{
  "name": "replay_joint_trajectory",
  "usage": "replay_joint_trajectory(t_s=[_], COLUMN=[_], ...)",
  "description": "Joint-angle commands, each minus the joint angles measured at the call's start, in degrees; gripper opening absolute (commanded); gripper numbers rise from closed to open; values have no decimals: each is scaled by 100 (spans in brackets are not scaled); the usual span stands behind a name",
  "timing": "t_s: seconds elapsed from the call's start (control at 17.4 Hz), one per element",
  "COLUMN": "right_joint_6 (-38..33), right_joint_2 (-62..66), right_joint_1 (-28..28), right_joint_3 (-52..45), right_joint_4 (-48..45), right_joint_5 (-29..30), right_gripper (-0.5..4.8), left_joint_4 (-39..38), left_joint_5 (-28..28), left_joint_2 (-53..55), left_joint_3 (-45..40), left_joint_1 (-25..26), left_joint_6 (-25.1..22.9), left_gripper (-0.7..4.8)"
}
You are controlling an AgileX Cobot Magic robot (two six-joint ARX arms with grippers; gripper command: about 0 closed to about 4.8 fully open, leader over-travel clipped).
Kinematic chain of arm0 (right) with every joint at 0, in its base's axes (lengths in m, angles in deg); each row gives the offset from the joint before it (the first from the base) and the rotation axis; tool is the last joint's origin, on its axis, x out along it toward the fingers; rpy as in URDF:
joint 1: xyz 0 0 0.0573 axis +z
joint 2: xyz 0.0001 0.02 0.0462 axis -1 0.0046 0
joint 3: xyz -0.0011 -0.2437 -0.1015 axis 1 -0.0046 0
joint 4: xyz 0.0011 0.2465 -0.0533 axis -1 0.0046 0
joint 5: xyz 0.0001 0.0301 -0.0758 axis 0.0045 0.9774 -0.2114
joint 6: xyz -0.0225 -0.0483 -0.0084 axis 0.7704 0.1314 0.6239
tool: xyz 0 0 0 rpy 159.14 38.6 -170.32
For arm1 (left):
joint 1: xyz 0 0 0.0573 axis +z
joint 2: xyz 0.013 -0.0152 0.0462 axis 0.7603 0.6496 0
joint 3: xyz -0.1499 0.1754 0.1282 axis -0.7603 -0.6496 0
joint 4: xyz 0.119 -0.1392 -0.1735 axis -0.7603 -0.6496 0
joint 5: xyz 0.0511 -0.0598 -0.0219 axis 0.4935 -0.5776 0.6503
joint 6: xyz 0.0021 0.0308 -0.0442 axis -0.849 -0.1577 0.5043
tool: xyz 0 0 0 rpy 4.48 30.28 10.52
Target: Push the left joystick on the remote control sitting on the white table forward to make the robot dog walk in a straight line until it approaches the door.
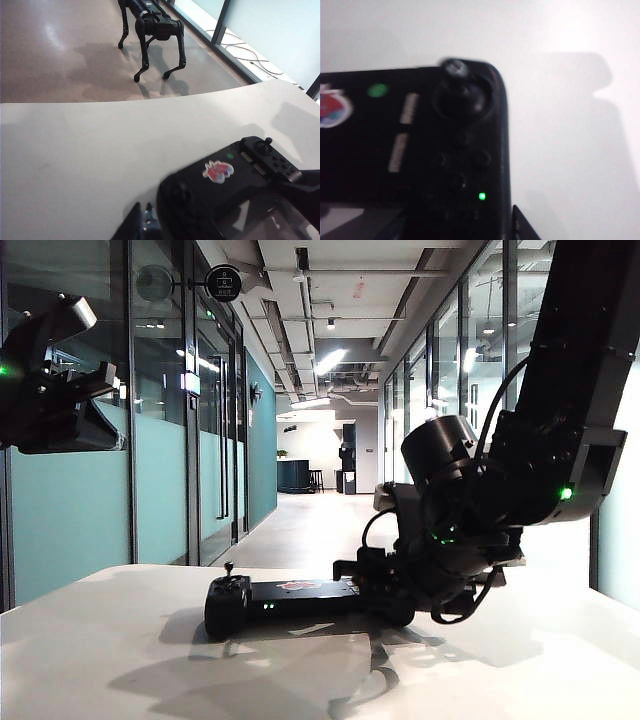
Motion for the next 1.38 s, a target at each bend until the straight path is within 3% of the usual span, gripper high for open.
replay_joint_trajectory(t_s=[0.06,0.29,0.63,0.75,1.09,1.26,1.38], right_joint_6=[-7,-7,-7,-7,-9,-4,-7], right_joint_2=[-7,-7,-13,-15,-15,-15,-15], right_joint_1=[20,22,160,170,170,168,168], right_joint_3=[22,22,20,20,20,20,20], right_joint_4=[-101,-129,-275,-361,-439,-417,-372], right_joint_5=[39,-2,-861,-872,-1165,-1014,-787], right_gripper=[198,198,197,197,197,201,245], left_joint_4=[79,76,76,79,68,72,76], left_joint_5=[-26,-26,-28,-35,-531,-796,-796], left_joint_2=[-17,-17,-15,0,743,1182,1226], left_joint_3=[24,24,24,26,586,918,949], left_joint_1=[-2,-2,-2,-2,-46,-118,-146], left_joint_6=[-7,-7,-17,-24,-22,-24,-22], left_gripper=[-5,-5,-5,-5,-5,-5,-5])
